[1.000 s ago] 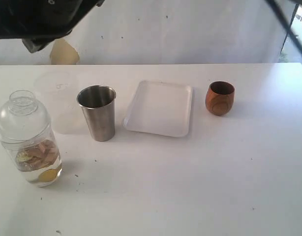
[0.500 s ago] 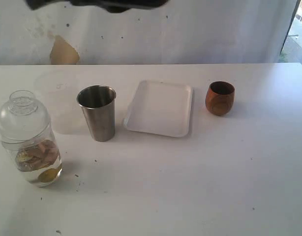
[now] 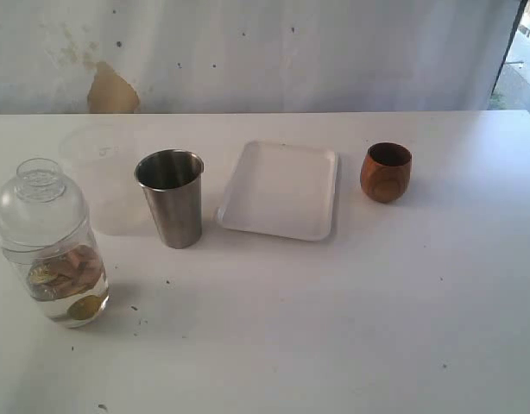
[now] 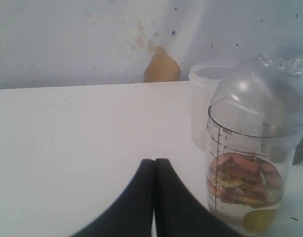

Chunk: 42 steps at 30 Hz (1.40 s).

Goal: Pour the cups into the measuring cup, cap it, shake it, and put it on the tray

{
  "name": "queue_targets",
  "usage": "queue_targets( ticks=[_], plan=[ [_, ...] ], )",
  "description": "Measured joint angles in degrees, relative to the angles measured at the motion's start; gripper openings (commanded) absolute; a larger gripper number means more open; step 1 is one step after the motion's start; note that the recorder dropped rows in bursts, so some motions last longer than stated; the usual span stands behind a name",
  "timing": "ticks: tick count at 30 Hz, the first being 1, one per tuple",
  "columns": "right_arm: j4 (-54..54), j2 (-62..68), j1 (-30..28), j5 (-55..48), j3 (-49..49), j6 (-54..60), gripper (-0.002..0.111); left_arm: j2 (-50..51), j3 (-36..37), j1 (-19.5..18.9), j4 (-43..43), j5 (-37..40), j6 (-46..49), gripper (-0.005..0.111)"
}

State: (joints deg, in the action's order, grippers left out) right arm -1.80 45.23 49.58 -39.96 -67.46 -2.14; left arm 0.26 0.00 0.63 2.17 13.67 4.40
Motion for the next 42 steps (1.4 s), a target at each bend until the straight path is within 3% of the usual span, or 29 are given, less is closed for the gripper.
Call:
queue_targets(
  ticks=[13,16,20,27,35,42],
  plan=[
    [-0.5,-11.7,0.0,-0.1,0.1,0.4,0.0,0.0,0.0,0.0,0.0,0.0,0.0,0.0],
    [-1.0,-15.1,-0.7,5.9,4.2,5.2,0.0,0.0,0.0,0.0,0.0,0.0,0.0,0.0],
    [-0.5,-23.5,-9.3,30.0,21.1,8.6,0.0,0.0,0.0,0.0,0.0,0.0,0.0,0.0],
    [-0.2,-36.5,-27.5,51.7,43.5,6.6,0.0,0.0,0.0,0.0,0.0,0.0,0.0,0.0],
    [-0.2,-40.3,-41.4,50.2,55.5,7.5,0.0,0.0,0.0,0.0,0.0,0.0,0.0,0.0],
    [-0.2,-41.4,-44.4,44.2,64.8,6.1,0.0,0.0,0.0,0.0,0.0,0.0,0.0,0.0]
  ],
)
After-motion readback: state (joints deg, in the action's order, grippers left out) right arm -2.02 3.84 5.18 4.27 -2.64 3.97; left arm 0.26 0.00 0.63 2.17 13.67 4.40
